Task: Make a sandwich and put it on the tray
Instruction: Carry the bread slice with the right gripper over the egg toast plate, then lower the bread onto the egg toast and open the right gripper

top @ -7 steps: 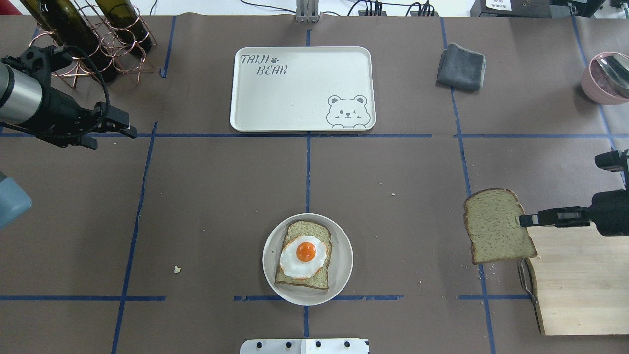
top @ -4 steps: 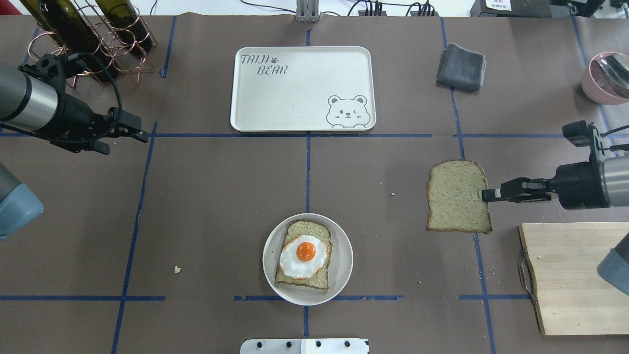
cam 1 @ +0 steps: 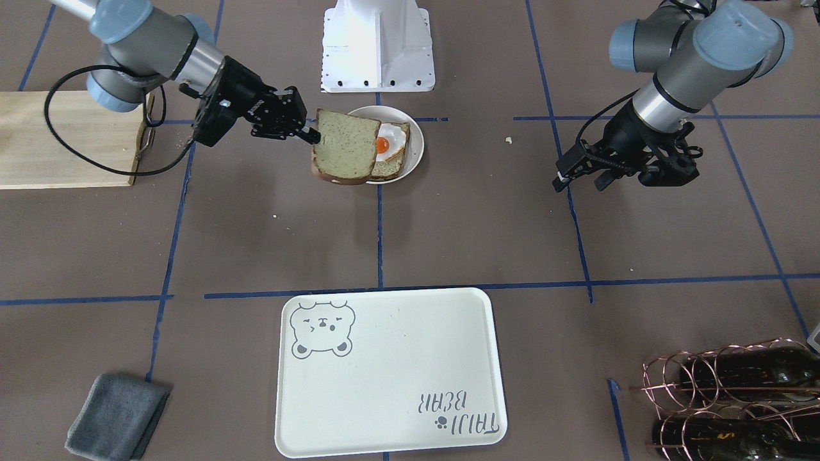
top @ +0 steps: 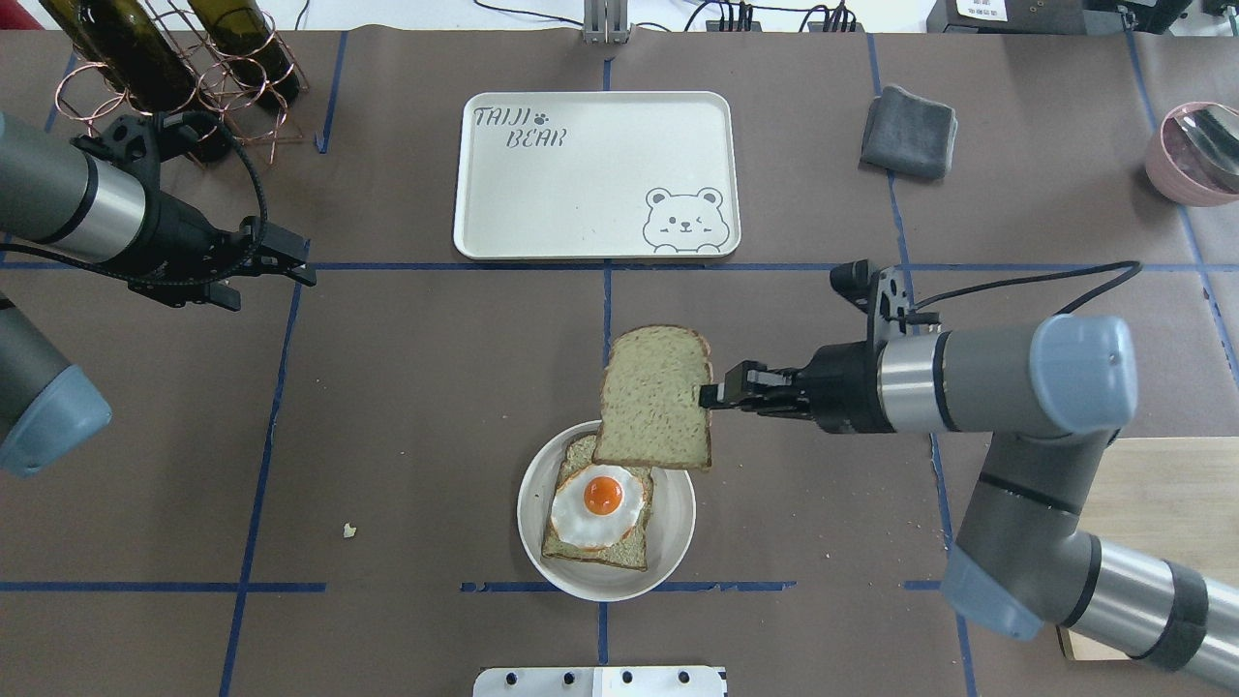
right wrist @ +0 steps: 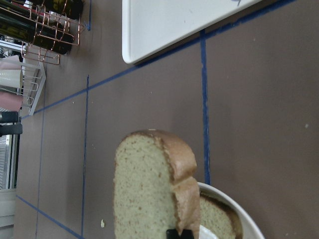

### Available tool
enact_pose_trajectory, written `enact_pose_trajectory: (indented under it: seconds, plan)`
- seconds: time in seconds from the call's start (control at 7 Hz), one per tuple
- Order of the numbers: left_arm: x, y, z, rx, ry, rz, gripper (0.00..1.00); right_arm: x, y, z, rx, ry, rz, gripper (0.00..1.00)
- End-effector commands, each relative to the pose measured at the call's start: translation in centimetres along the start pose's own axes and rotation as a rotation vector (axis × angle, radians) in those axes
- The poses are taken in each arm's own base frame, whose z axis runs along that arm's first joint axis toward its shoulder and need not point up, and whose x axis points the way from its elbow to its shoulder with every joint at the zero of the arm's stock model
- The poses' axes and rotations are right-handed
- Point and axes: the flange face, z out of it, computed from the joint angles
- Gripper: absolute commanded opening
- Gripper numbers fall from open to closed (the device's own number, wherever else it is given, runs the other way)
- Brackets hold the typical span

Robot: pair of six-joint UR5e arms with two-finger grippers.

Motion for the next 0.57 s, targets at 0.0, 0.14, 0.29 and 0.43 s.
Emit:
enact_pose_trajectory:
  seconds: [0.0,0.14,0.29,0.43]
  plan:
    - [0.2,0.0,0.0,-0.001,0.002,-0.001,1.00,0.5,6.0,4.6,0.000,0.055,0.010,0.00]
    - [0.2,-0.1,0.2,-0.001,0.001,-0.001,1.00,0.8,6.2,5.4,-0.001,0.073,0.010,0.00]
    - [0.4,-0.1,0.1,-0.002,0.005,-0.006,1.00,1.3,6.6,5.9,-0.009,0.086,0.012,0.00]
    - [0.7,-0.1,0.3,-0.004,0.005,-0.008,1.00,1.4,6.8,6.0,-0.011,0.098,0.013,0.00]
